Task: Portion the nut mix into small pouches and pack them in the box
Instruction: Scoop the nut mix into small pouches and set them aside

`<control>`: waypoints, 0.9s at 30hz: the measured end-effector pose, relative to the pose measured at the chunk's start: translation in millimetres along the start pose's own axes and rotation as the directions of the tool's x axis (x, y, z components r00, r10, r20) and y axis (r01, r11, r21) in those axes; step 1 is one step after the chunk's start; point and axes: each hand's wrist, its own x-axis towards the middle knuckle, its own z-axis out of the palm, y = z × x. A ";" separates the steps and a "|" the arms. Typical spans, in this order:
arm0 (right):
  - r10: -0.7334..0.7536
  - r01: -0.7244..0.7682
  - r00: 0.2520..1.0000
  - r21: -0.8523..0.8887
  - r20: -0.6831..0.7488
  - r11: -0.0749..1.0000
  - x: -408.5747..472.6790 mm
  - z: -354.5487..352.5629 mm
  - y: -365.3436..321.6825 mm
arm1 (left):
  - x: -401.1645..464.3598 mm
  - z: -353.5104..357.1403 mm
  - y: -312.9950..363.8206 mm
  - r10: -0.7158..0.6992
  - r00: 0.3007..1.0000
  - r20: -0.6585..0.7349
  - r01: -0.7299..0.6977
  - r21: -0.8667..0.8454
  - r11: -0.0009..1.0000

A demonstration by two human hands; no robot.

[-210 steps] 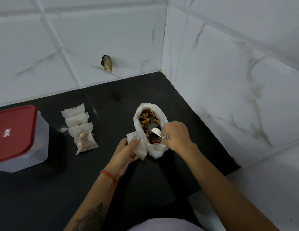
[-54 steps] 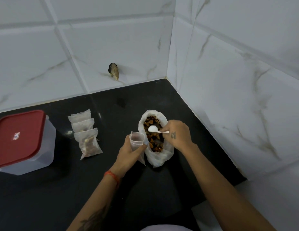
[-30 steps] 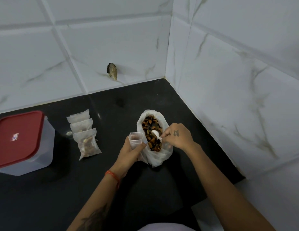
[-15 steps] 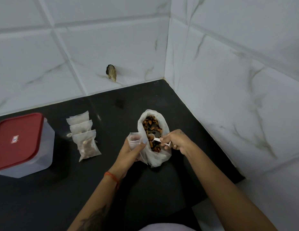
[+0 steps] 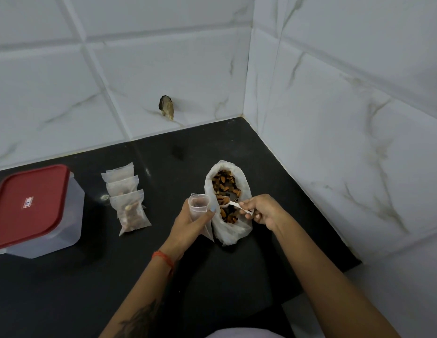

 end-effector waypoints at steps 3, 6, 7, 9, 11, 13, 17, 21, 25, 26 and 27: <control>-0.007 0.007 1.000 0.014 -0.005 1.000 -1.7 0.7 0.0 | -1.1 0.4 0.5 0.008 1.000 0.008 -0.008 0.016 1.000; -0.023 0.024 1.000 0.018 -0.016 1.000 -4.9 1.9 0.6 | -0.6 0.5 1.7 0.022 1.000 0.000 -0.022 0.075 0.997; -0.027 0.027 0.999 0.019 -0.023 0.999 -6.4 1.9 0.4 | -0.5 0.2 2.8 0.034 0.999 -0.002 -0.033 0.101 0.994; -0.038 0.039 0.998 0.021 -0.043 0.999 -9.5 1.7 0.1 | 0.0 -1.1 5.5 0.055 0.998 -0.010 -0.053 0.151 0.987; -0.050 0.052 0.997 0.024 -0.065 0.998 -11.9 0.8 -0.1 | 0.4 -2.9 8.0 0.068 0.998 -0.018 -0.063 0.183 0.981; -0.062 0.065 0.994 0.035 -0.088 0.997 -13.6 -0.6 0.0 | 0.4 -4.2 9.5 0.082 0.997 -0.014 -0.077 0.205 0.976; -0.089 0.097 0.990 0.077 -0.108 0.992 -22.4 -5.3 -1.8 | 0.3 -5.8 12.1 0.131 0.991 -0.011 -0.124 0.256 0.959; -0.166 0.178 0.981 0.111 -0.105 0.978 -38.7 -7.5 -8.5 | 5.2 -8.6 17.9 0.232 0.972 -0.033 -0.205 0.357 0.911; -0.315 0.318 0.948 0.097 -0.043 0.943 -61.4 -0.2 -19.2 | 8.4 -8.6 27.7 0.283 0.959 -0.017 -0.253 0.399 0.881; -0.369 0.370 0.929 0.054 -0.031 0.927 -66.8 3.6 -21.3 | 8.8 -8.1 29.3 0.298 0.955 -0.011 -0.270 0.392 0.880; -0.440 0.439 0.897 -0.032 -0.029 0.898 -71.7 7.8 -22.5 | 9.0 -7.9 30.3 0.312 0.950 -0.008 -0.285 0.380 0.880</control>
